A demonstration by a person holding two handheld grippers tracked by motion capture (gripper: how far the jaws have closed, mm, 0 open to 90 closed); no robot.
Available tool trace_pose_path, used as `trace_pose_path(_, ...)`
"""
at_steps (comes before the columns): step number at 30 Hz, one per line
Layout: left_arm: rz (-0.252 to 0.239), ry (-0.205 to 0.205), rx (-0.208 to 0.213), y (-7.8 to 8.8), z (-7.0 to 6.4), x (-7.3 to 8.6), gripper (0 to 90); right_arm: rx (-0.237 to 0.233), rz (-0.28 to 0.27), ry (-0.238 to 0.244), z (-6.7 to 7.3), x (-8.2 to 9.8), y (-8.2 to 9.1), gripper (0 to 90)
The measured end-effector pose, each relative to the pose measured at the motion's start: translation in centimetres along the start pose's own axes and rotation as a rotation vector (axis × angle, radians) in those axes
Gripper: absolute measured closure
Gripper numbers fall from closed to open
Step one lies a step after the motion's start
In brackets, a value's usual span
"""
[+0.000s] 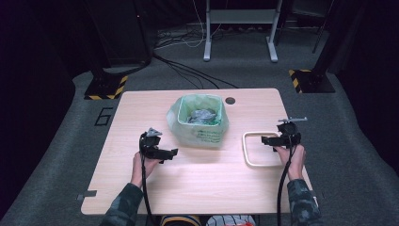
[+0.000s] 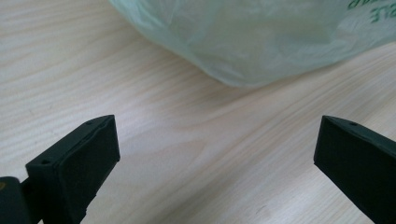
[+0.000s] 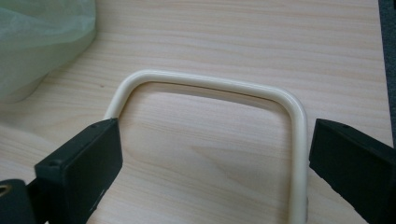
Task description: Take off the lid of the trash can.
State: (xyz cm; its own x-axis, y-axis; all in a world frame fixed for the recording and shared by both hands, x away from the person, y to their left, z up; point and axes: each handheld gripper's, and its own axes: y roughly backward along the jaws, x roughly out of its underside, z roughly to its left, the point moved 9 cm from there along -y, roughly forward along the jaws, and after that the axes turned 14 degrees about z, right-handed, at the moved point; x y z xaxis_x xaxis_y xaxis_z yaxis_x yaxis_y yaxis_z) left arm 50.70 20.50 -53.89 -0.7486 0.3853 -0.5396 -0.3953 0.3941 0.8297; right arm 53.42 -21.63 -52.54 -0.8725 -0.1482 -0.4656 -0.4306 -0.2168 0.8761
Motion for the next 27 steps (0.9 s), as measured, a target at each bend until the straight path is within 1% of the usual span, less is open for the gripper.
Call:
trace_pose_path(3,-0.005,-0.008,-0.001,0.6,0.0,-0.7,0.2,-0.004,-0.002,0.013,0.5,-0.4,0.3,2.0)
trace_pose_path(6,-0.023,0.005,0.013,1.2,0.1,-1.5,0.2,-0.011,-0.010,0.023,1.0,-0.9,0.7,2.3)
trace_pose_path(11,-0.036,0.008,0.020,1.9,0.2,-2.6,0.2,-0.012,-0.016,0.051,2.0,-1.9,1.2,2.7)
trace_pose_path(14,-0.038,0.015,0.037,2.1,0.3,-3.3,0.2,-0.016,-0.014,0.062,2.6,-2.5,1.3,2.7)
trace_pose_path(16,-0.038,0.012,0.031,2.3,0.4,-3.8,0.2,-0.022,-0.018,0.074,3.1,-3.0,1.5,2.8)
trace_pose_path(19,-0.037,0.015,0.040,2.6,0.5,-4.3,0.2,-0.027,-0.022,0.090,3.8,-3.6,1.7,3.0)
trace_pose_path(21,-0.041,0.017,0.035,2.8,0.6,-4.8,0.2,-0.030,-0.021,0.101,4.3,-4.1,1.9,3.0)
trace_pose_path(22,-0.042,0.018,0.044,3.0,0.6,-5.2,0.2,-0.033,-0.021,0.104,4.6,-4.3,2.0,3.1)
trace_pose_path(24,-0.053,0.021,0.047,3.3,0.6,-5.7,0.2,-0.035,-0.024,0.121,5.4,-4.9,2.3,3.4)
trace_pose_path(25,-0.047,0.015,0.041,3.4,0.6,-6.0,0.2,-0.038,-0.025,0.125,5.6,-5.1,2.3,3.6)
trace_pose_path(27,-0.052,0.017,0.046,3.6,0.6,-6.4,0.2,-0.037,-0.025,0.141,6.3,-5.6,2.5,3.8)
